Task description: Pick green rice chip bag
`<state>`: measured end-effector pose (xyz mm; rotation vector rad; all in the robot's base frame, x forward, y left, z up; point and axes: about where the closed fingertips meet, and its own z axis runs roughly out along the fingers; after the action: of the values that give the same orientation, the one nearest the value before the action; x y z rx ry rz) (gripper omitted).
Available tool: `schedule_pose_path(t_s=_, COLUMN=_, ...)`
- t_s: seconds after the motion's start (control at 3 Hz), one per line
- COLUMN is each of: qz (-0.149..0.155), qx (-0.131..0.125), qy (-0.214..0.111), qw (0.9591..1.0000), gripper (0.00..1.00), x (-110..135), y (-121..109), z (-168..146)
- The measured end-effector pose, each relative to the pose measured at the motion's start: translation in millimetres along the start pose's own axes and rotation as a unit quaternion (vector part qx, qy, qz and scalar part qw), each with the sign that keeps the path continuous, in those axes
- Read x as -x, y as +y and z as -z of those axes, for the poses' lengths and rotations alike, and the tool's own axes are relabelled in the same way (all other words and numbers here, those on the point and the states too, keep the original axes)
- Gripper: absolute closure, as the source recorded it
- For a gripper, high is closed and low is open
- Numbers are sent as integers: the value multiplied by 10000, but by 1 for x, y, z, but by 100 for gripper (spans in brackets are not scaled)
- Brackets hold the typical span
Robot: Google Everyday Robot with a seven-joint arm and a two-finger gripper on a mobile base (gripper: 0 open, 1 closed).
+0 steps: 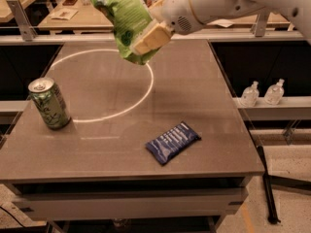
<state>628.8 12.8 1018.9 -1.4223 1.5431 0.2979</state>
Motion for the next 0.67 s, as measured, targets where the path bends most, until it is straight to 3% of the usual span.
schedule_pose_path(t_s=0.33, qz=170, qx=-261, qy=-204, qw=9993, gripper=100, x=27, y=-12, z=28)
schedule_pose_path(t_s=0.67, qz=196, qx=-120, qy=-330, qw=9992, gripper=100, x=40, y=-20, z=34)
